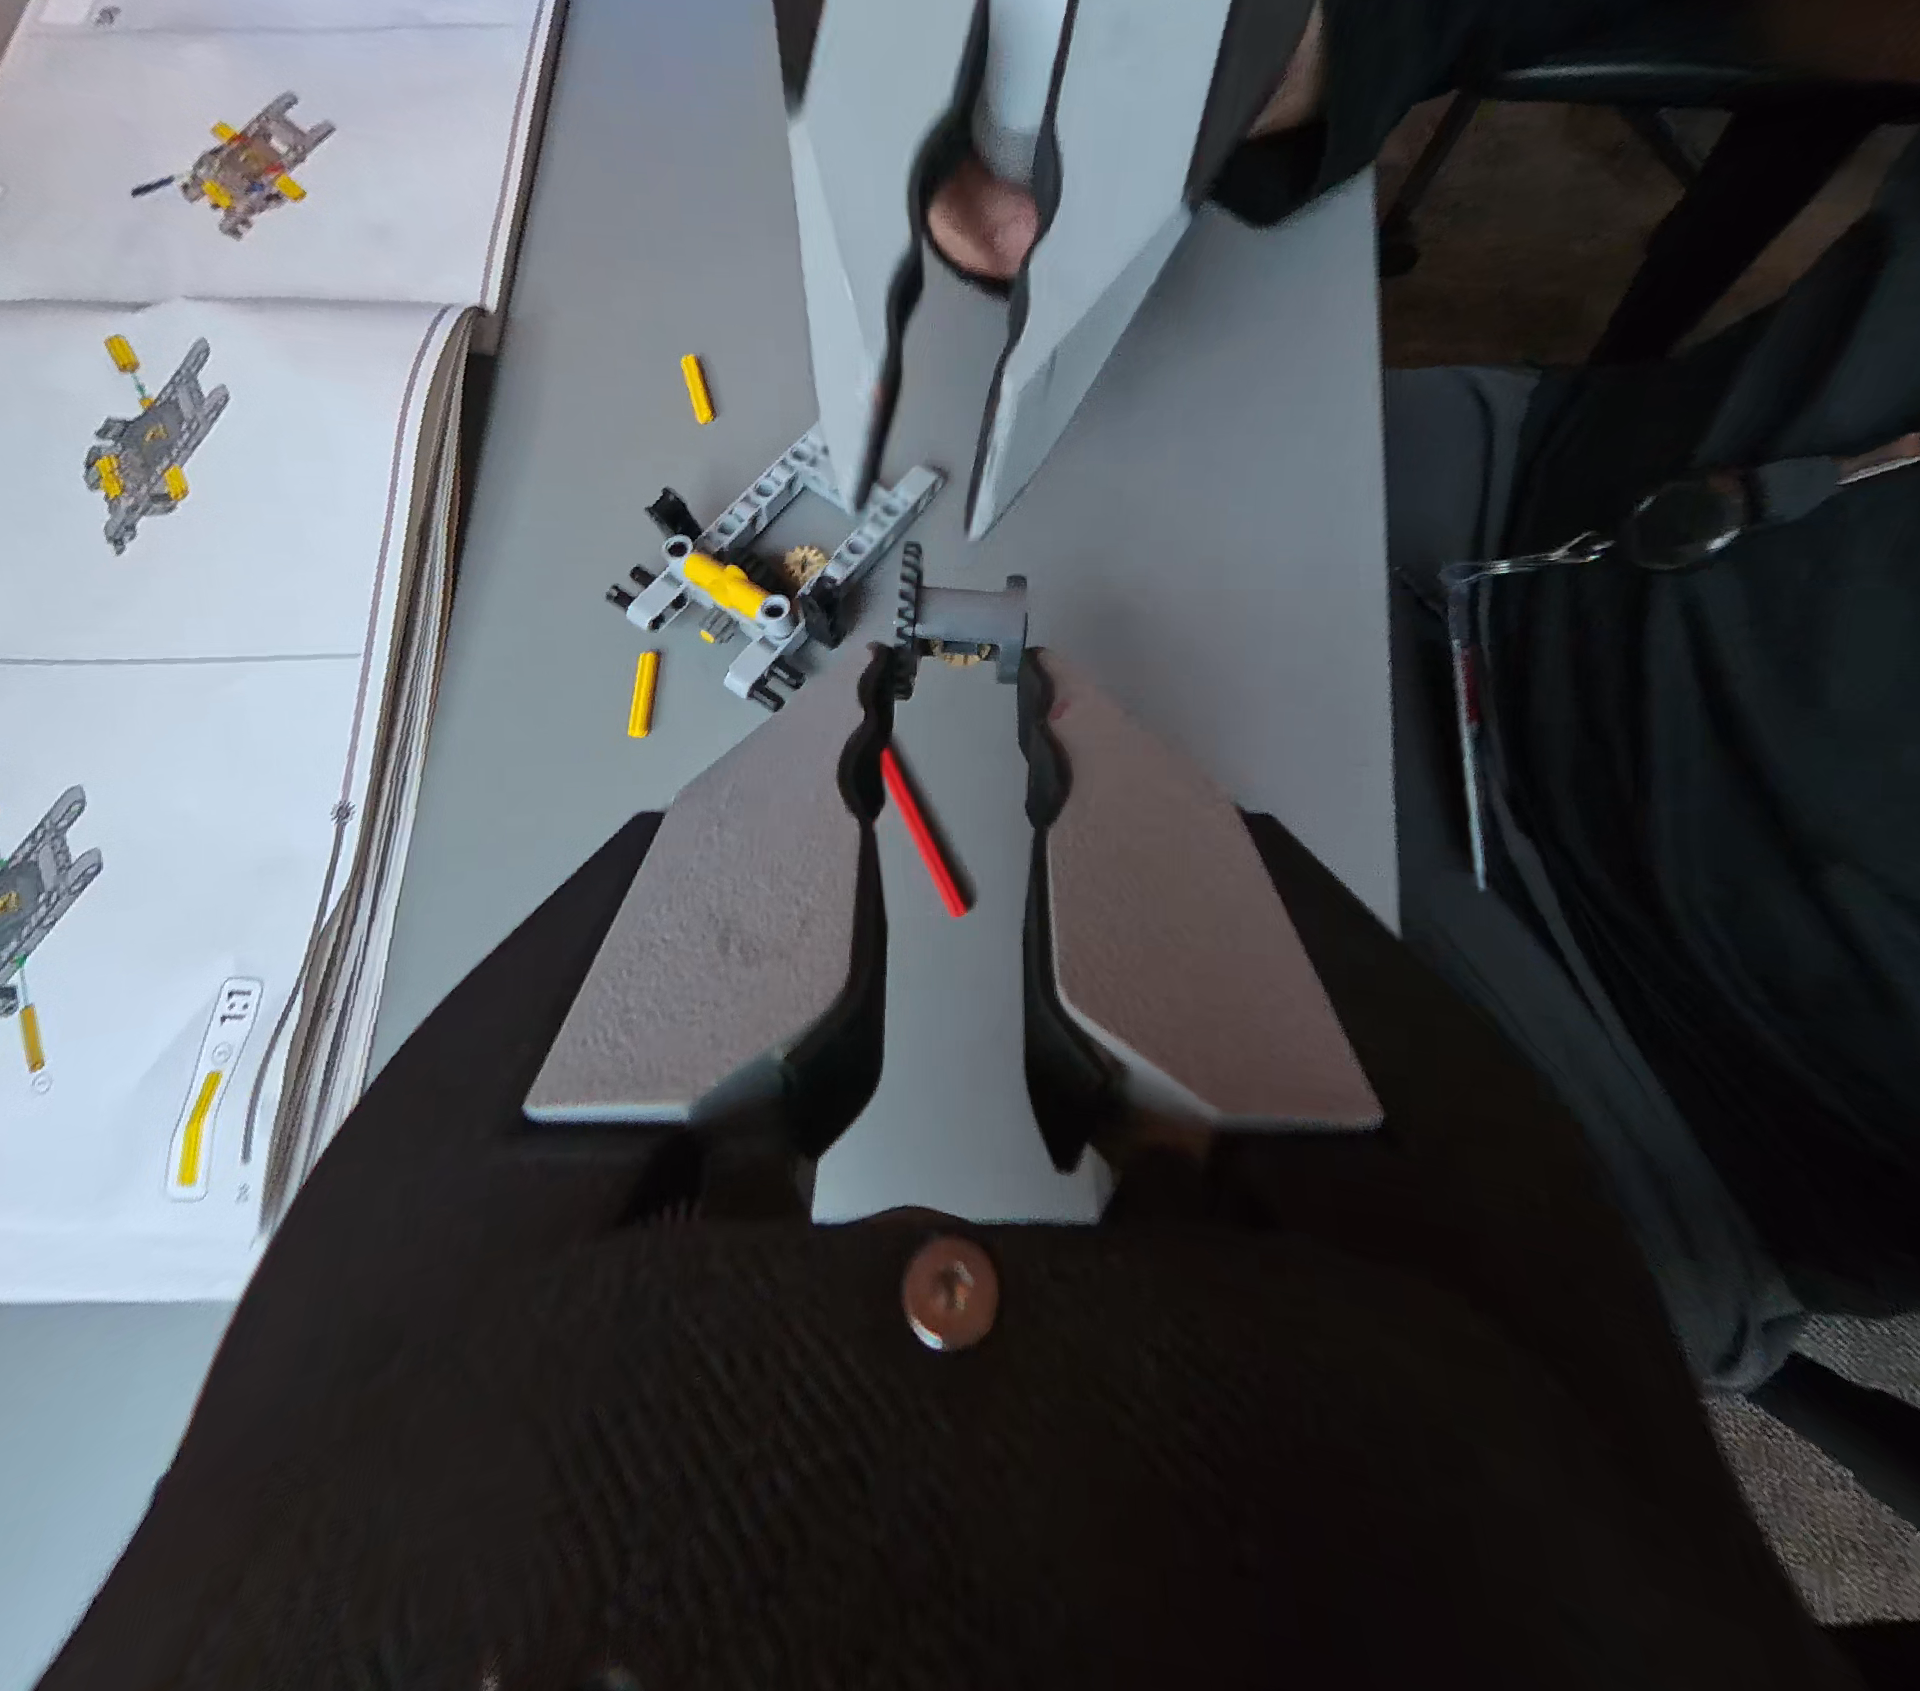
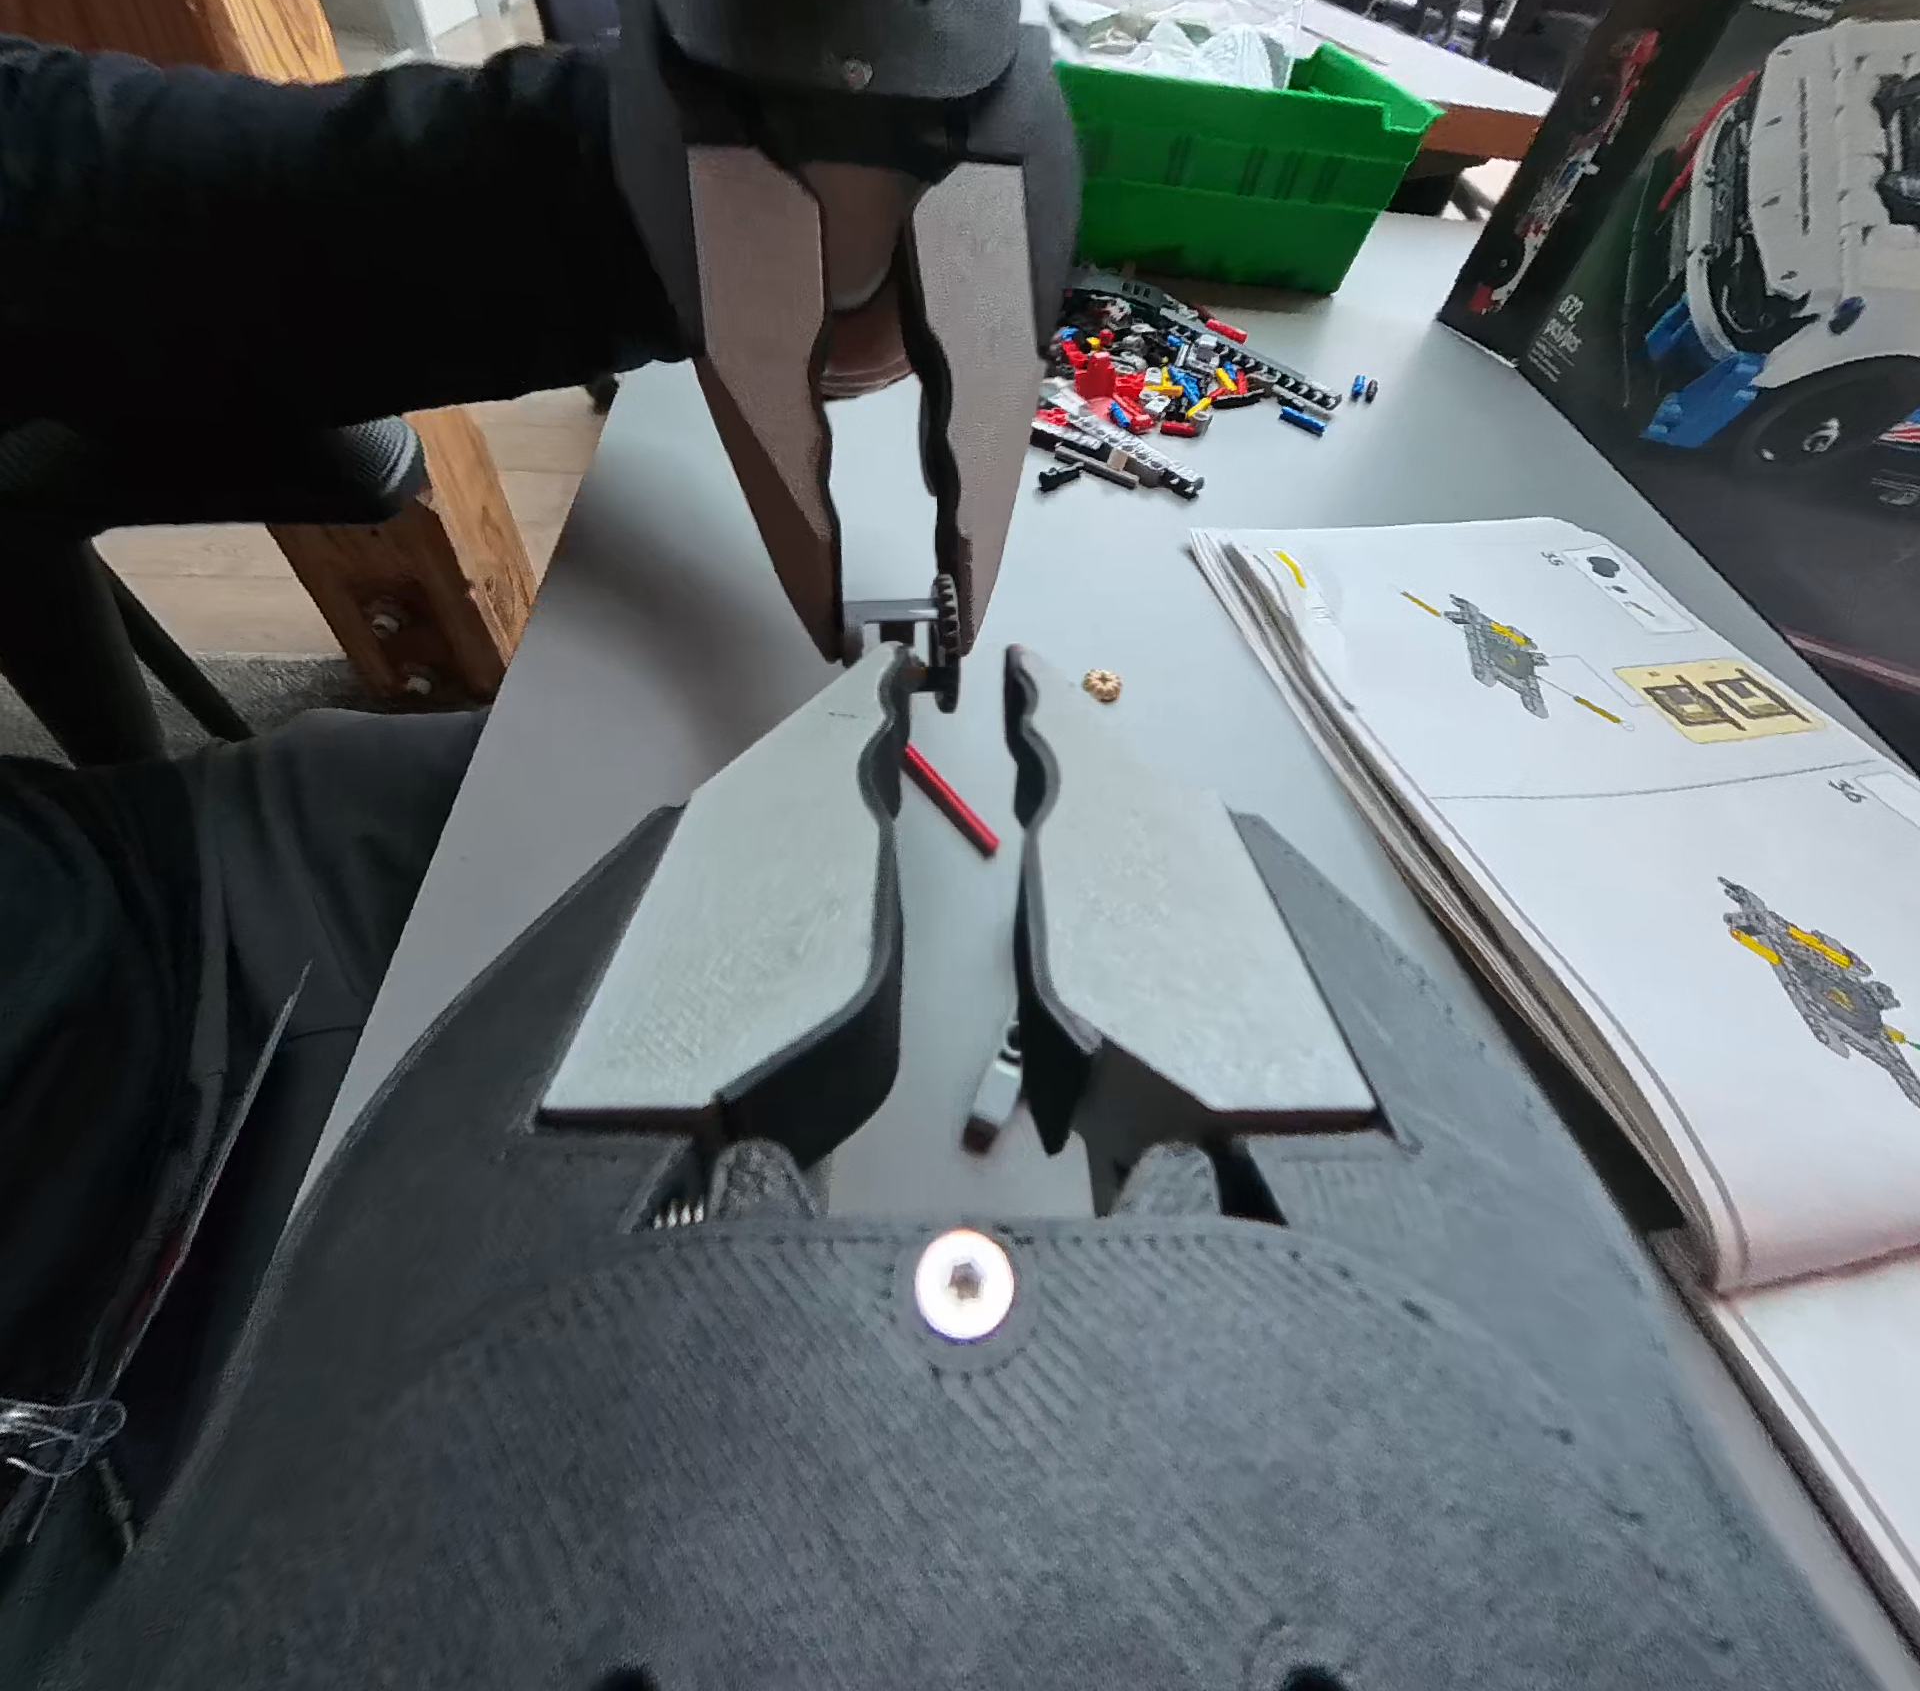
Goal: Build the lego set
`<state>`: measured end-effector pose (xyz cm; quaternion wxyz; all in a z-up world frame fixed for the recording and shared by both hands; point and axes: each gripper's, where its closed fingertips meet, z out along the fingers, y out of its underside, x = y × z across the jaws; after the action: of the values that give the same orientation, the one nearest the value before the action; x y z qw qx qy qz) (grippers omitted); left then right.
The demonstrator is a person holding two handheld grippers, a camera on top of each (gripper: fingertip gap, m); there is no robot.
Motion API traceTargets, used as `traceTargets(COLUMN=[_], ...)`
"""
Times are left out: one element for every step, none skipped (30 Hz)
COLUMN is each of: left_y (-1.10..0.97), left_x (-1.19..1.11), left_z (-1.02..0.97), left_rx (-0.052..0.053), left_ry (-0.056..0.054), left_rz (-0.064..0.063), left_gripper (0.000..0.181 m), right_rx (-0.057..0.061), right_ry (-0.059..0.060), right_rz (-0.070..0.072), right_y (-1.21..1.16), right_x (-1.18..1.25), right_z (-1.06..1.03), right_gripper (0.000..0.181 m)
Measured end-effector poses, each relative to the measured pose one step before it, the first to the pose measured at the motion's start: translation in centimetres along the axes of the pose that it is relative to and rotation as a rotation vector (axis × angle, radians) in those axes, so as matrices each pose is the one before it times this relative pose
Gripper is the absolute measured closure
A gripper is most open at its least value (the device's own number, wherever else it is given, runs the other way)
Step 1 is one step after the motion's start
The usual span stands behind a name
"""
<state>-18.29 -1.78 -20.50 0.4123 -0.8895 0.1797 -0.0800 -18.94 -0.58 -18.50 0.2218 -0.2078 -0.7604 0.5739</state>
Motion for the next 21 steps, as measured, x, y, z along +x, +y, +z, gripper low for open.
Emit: traceTargets(left_y=[0.327,0.223,-0.038,-0.183,-0.153,-0.088,-0.161,-0.344,-0.353,-0.274,-0.186,-0.135,-0.102,-0.078,-0.099,-0.155,-0.177,-0.090,0.076,0.108,0.008], left_x=[-0.267,-0.192,-0.069,-0.013,-0.094,-0.216,-0.221,-0.152,-0.097,-0.070,-0.093,-0.135,-0.189,-0.203,-0.217,-0.214,-0.111,-0.130,-0.223,-0.253,-0.220], left_z=[0.156,0.187,0.160,0.153,0.120,0.114,0.087,0.096,0.159,0.224,0.302,0.339,0.376,0.356,0.319,0.271,0.226,0.208,0.206,0.208,0.158], left_rx=[-0.0252,-0.0216,-0.0077,-0.0022,-0.0078,-0.0146,-0.0092,0.0013,0.0027,-0.0030,-0.0072,-0.0084,-0.0099,-0.0105,-0.0089,-0.0052,-0.0022,-0.0060,-0.0149,-0.0140,-0.0056], left_ry=[-0.0109,-0.0072,-0.0003,0.0047,0.0030,-0.0021,-0.0016,0.0036,0.0096,0.0142,0.0123,0.0105,0.0100,0.0099,0.0084,0.0064,0.0099,0.0081,-0.0004,-0.0027,-0.0028], left_rz=[-0.0013,0.0033,0.0084,0.0107,0.0129,0.0146,0.0186,0.0191,0.0158,0.0139,0.0168,0.0180,0.0134,0.0094,0.0082,0.0083,0.0084,0.0086,0.0098,0.0118,0.0112], left_gripper=[0.161,0.161,0.161,0.161,0.161,0.160,0.160,0.160,0.160,0.160,0.160,0.160,0.160,0.160,0.160,0.160,0.161,0.160,0.160,0.161,0.160], right_rx=[0.0162,0.0132,0.0074,0.0029,0.0016,-0.0056,-0.0143,-0.0182,-0.0186,-0.0173,-0.0181,-0.0169,-0.0137,-0.0088,-0.0101,-0.0166,-0.0219,-0.0198,-0.0080,-0.0005,-0.0024], right_ry=[0.0051,0.0053,0.0042,0.0101,0.0110,0.0046,0.0031,-0.0008,-0.0054,-0.0021,0.0073,0.0106,0.0040,-0.0067,-0.0131,-0.0106,-0.0001,0.0082,0.0055,0.0012,-0.0005], right_rz=[0.0160,0.0158,0.0135,0.0100,0.0062,0.0032,0.0064,0.0083,0.0048,-0.0013,-0.0067,-0.0093,-0.0053,0.0017,0.0066,0.0050,-0.0016,-0.0086,-0.0102,-0.0049,-0.0023], right_y=[-0.157,-0.095,0.002,0.025,0.051,0.146,0.216,0.204,0.114,0.023,0.000,-0.010,-0.007,0.013,0.116,0.295,0.447,0.444,0.274,0.144,0.162], right_x=[0.530,0.542,0.488,0.502,0.447,0.309,0.265,0.157,0.017,0.013,0.133,0.195,0.106,-0.038,-0.132,-0.082,0.094,0.206,0.156,0.102,0.131], right_z=[-0.513,-0.567,-0.588,-0.558,-0.510,-0.410,-0.314,-0.234,-0.161,-0.119,-0.087,-0.044,0.032,0.118,0.193,0.276,0.295,0.243,0.149,0.064,-0.018], right_gripper=[0.161,0.156,0.154,0.154,0.155,0.158,0.161,0.163,0.163,0.164,0.166,0.168,0.170,0.169,0.169,0.169,0.169,0.169,0.172,0.176,0.177])
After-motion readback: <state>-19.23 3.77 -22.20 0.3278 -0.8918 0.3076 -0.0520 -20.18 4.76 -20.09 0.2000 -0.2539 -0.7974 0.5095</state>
